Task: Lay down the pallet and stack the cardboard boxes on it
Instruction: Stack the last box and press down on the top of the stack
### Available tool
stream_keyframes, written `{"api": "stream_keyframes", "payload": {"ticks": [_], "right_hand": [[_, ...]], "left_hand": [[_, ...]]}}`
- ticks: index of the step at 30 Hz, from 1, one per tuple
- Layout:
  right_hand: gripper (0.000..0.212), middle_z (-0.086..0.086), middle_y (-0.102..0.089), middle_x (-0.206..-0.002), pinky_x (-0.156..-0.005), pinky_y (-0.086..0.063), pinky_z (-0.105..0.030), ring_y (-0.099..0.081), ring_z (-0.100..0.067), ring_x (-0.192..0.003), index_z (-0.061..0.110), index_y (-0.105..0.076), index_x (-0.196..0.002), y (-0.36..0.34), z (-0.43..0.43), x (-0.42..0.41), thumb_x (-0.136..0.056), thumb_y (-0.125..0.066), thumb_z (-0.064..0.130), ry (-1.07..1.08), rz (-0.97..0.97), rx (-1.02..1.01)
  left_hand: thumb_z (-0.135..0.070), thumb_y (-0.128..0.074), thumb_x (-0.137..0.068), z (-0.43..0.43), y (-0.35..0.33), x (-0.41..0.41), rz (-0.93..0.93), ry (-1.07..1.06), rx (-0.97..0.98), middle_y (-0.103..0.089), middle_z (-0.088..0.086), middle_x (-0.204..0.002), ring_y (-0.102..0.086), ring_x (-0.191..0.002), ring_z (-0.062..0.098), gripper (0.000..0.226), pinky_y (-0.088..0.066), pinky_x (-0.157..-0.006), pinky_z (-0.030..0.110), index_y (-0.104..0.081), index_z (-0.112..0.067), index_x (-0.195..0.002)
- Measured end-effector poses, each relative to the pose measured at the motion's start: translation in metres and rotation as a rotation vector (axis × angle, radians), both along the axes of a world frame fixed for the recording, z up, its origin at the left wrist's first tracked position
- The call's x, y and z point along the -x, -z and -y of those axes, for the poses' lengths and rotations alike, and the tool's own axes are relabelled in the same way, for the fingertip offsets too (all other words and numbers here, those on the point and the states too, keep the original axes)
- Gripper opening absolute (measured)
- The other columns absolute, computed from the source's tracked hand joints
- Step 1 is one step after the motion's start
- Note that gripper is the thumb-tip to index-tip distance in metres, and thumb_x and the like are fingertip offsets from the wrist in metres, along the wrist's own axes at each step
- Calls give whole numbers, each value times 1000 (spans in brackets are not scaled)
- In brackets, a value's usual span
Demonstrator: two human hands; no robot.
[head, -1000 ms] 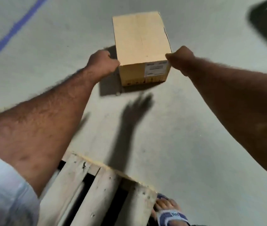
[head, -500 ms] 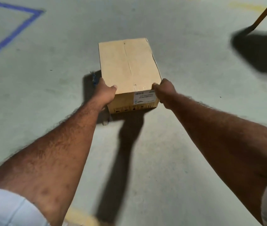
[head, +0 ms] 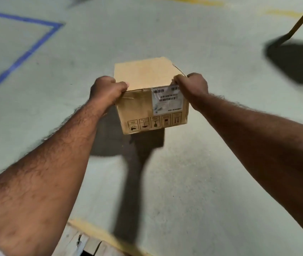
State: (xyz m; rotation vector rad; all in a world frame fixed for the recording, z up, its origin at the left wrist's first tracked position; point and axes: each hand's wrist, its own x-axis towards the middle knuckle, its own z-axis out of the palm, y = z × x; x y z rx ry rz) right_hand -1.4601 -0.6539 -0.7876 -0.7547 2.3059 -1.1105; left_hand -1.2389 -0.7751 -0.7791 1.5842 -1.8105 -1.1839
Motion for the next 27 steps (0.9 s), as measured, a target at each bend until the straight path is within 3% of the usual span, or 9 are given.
{"api": "stream_keyframes", "payload": {"ticks": [3, 6, 11, 15, 17, 19, 22, 24, 27], "right_hand": [[54, -1, -72, -86, -66, -57, -35, -69, -19, -77, 10, -74, -92, -30, -4, -7, -84, -56, 61, 5, -17, 92], [64, -5, -72, -90, -75, -57, -39, -67, -25, -83, 7, -72, -92, -49, -11, -21, -85, -50, 66, -23, -78, 61], [39, -2, -67, -77, -57, -47, -28, -65, -22, -72, 8, -70, -87, -68, -33, -45, -86, -56, 44, -87, 3, 27], [30, -6, -67, -75, -58, -45, -30, -64, -23, -71, 4, -71, -78, -80, -48, -51, -82, -63, 32, -111, 165, 123], [26, -9, -65, -76, -64, -46, -34, -62, -24, -74, 7, -66, -71, -90, -61, -49, -87, -68, 28, -150, 235, 196], [18, -9, -69, -85, -78, -50, -39, -66, -24, -88, 6, -72, -83, -95, -78, -44, -90, -70, 23, -219, 309, 238], [28, -3, -75, -106, -92, -48, -47, -64, -21, -113, 16, -78, -103, -90, -102, -43, -83, -64, 3, -285, 411, 222], [33, 3, -75, -104, -94, -47, -48, -64, -21, -118, 19, -79, -96, -82, -110, -47, -82, -57, -1, -292, 528, 231], [26, 0, -70, -86, -96, -45, -52, -65, -26, -109, 17, -65, -70, -76, -113, -57, -91, -51, 27, -170, 815, 243]], "left_hand": [[-60, -65, -62, -4, -33, -14, -3, -136, 110, -64, 7, -67, -64, -65, 24, 57, -59, -72, 49, -67, -4, -74], [-60, -62, -71, -19, -51, -30, 7, -249, 134, -68, 6, -76, -68, -76, 28, 52, -61, -74, 42, -69, -9, -77], [-49, -68, -61, -47, -54, -58, -77, -279, -28, -74, 11, -92, -73, -83, 30, 48, -62, -77, 49, -68, -10, -88], [-49, -69, -53, -64, -61, -76, -138, -242, 13, -61, 7, -74, -66, -71, 26, 44, -52, -65, 38, -64, -12, -78], [-49, -76, -60, -75, -69, -82, -221, -226, 59, -63, 4, -89, -62, -83, 18, 49, -51, -76, 35, -68, -19, -99], [-30, -79, -78, -90, -75, -90, -338, -180, 80, -66, 11, -113, -64, -100, 17, 66, -53, -90, 31, -55, -10, -136], [13, -67, -82, -119, -67, -112, -515, -135, 123, -62, 8, -111, -61, -97, 13, 75, -51, -80, 16, -38, -3, -149], [29, -55, -72, -133, -55, -128, -534, -131, 119, -66, 0, -101, -61, -92, 15, 77, -53, -69, 19, -50, -6, -140], [30, -42, -72, -143, -42, -147, -569, -214, 7, -75, -8, -80, -65, -93, 25, 60, -53, -72, 27, -68, -16, -100]]}}
